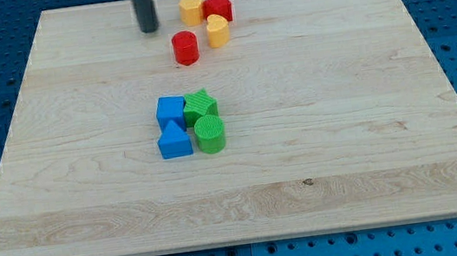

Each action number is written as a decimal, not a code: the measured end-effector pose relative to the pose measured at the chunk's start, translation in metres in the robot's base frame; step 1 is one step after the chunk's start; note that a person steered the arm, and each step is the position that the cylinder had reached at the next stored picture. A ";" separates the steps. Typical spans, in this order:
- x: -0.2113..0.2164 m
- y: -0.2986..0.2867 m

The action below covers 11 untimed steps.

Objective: Push red star along with yellow heart down a bit

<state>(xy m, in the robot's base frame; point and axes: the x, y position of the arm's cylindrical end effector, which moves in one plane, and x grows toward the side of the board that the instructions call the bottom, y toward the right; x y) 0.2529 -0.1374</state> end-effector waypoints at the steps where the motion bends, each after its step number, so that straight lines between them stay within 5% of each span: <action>1: -0.036 -0.028; 5: -0.056 0.128; 9: 0.028 0.138; 11: 0.031 0.184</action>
